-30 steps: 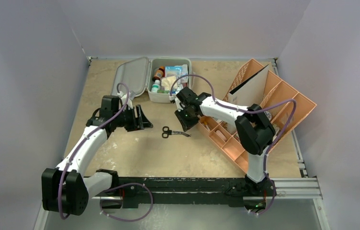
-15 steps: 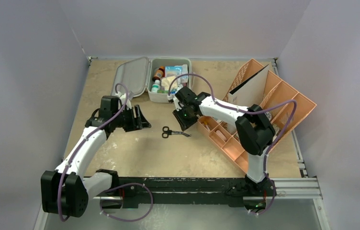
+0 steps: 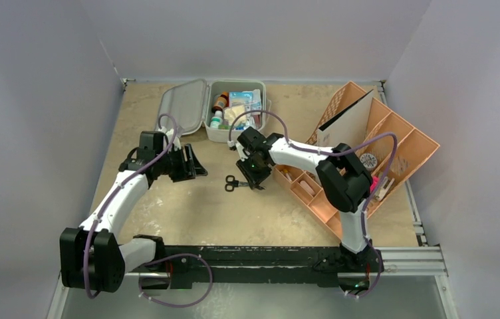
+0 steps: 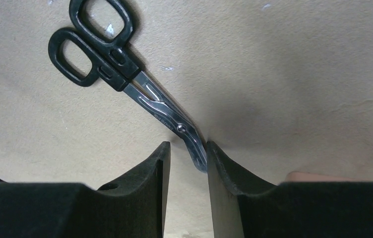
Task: Organize the medicine kit
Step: Adjust the scissors at the center of the board.
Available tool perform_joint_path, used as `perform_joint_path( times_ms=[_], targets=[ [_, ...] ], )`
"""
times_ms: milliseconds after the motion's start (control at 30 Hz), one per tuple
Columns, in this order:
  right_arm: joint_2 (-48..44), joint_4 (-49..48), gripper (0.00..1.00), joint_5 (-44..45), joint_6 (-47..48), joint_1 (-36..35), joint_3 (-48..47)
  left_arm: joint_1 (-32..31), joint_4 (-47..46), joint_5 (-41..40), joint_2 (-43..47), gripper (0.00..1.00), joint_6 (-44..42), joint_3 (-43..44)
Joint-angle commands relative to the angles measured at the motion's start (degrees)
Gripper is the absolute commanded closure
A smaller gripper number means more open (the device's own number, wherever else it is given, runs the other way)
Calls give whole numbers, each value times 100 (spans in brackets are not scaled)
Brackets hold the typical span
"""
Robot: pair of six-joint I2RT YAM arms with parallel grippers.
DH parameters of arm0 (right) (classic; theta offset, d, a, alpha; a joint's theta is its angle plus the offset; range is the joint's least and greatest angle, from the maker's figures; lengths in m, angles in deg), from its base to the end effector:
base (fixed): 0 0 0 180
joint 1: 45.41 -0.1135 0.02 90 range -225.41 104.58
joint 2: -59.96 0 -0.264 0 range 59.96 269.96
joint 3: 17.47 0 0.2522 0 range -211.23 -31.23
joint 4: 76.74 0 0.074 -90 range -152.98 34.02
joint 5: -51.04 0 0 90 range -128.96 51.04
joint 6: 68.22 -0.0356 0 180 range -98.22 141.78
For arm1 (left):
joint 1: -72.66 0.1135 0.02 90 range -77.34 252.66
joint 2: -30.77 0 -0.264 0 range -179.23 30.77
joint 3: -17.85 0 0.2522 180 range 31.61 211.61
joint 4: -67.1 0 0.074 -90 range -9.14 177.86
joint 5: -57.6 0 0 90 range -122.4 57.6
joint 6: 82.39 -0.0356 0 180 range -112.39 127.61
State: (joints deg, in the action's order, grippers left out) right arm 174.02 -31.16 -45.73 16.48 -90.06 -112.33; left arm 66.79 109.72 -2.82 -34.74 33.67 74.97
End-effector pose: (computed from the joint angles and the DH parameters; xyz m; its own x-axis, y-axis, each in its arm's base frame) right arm 0.2904 0.2928 0.1727 -0.7086 -0.5711 -0.4144 -0.6710 0.7270 0.1455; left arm 0.2231 -0.0406 0.2354 -0.8694 -0.2947 -0.3967 0.0178 0.7835 -0.6211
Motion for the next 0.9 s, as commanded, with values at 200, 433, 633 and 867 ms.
perform_joint_path(
  times_ms=[200,433,633,867],
  targets=[
    [73,-80,66,-98,-316,-502,-361,86,41,-93,77,49,82,172],
    [-352,-113,68,-12,-815,-664,-244,86,109,140,-6,49,-110,228],
    [-851,73,69,468,-1138,-669,117,86,128,395,-23,49,-268,273],
    [-993,384,72,659,-1235,-658,411,86,-56,549,-3,50,-172,168]
  ],
)
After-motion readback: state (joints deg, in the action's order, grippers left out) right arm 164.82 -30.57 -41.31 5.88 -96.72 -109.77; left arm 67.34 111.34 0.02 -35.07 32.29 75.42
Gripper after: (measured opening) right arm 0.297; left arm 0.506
